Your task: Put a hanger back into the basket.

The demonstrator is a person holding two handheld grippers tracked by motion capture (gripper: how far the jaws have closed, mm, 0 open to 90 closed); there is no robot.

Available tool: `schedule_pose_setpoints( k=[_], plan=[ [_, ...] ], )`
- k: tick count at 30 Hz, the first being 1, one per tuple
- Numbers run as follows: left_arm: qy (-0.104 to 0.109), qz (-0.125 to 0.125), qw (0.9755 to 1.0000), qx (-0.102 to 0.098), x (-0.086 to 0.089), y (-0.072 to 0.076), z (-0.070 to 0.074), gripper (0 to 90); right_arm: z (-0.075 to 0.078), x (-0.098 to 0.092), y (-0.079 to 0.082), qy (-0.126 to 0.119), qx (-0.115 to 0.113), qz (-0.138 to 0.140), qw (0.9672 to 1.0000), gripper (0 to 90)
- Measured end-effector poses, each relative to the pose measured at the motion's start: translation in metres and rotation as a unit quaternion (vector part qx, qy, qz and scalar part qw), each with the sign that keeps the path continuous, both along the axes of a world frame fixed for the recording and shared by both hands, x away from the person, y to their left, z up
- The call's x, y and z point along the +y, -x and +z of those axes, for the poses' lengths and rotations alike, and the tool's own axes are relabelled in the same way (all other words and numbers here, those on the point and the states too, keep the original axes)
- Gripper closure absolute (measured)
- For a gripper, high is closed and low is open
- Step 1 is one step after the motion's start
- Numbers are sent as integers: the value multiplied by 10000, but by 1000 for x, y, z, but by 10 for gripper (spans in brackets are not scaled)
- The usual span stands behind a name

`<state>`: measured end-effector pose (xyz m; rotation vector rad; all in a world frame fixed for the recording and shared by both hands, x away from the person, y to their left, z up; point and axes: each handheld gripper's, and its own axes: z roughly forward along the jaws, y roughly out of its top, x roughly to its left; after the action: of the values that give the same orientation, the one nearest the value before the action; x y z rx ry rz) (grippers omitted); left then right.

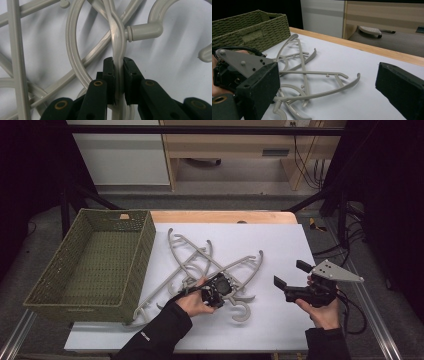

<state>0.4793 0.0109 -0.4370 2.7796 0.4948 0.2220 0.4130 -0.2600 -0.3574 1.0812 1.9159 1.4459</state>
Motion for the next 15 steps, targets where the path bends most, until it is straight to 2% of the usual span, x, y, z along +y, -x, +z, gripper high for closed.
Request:
schedule_pose_setpoints(
  k=[7, 12, 15],
  plan=[
    [52, 28, 10000, 14, 1, 1, 3, 816, 0, 0, 0, 20, 3, 14, 10000, 59],
    [264, 34, 9996, -53, 5, 3, 13, 818, 0, 0, 0, 10, 14, -1, 10000, 59],
    [322, 19, 9994, -90, 8, 3, 18, 819, 0, -1, 0, 7, 10, -3, 10000, 59]
  ],
)
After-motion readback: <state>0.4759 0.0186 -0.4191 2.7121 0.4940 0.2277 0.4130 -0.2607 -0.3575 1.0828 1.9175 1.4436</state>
